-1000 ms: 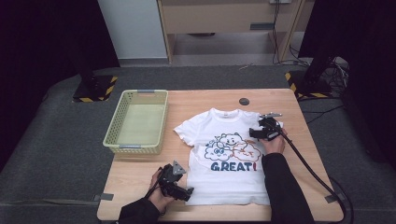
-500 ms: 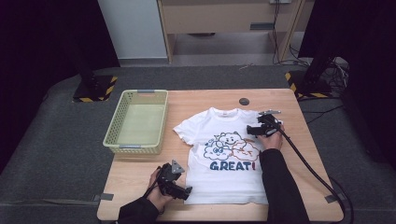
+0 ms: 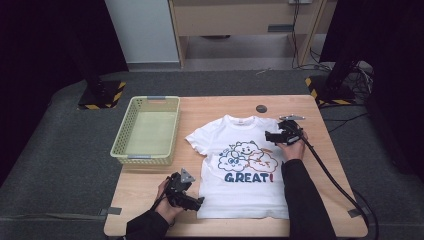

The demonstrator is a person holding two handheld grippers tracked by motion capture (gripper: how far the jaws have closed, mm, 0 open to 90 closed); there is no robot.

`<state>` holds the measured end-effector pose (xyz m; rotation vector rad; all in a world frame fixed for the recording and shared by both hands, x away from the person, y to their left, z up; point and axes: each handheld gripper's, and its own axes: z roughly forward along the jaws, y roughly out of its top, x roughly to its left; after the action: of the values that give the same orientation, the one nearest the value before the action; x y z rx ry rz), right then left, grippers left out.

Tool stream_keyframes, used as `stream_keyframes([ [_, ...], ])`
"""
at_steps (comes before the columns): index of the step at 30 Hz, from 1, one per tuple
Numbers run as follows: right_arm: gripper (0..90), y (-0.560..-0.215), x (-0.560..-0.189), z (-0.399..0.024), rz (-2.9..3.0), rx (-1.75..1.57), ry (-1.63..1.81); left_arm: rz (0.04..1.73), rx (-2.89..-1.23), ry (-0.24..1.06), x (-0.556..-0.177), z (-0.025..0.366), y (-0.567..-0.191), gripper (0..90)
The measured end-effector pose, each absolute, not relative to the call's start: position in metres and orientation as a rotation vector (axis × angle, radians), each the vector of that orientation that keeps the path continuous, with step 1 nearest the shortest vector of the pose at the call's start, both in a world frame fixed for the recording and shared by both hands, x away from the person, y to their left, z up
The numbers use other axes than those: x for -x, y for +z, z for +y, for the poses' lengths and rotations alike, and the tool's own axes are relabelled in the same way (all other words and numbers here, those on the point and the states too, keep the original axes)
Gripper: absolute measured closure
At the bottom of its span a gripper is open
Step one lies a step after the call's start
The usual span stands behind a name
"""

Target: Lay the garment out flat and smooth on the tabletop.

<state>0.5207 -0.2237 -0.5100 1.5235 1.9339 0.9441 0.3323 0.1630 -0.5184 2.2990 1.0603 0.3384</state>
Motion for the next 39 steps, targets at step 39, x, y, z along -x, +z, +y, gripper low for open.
stream_keyframes([
  [39,1.3,-0.468,-0.379,-0.235,2.093,-1.288,1.139,1.055,-2.165,0.448,-0.339,0.189,-0.499,2.1],
])
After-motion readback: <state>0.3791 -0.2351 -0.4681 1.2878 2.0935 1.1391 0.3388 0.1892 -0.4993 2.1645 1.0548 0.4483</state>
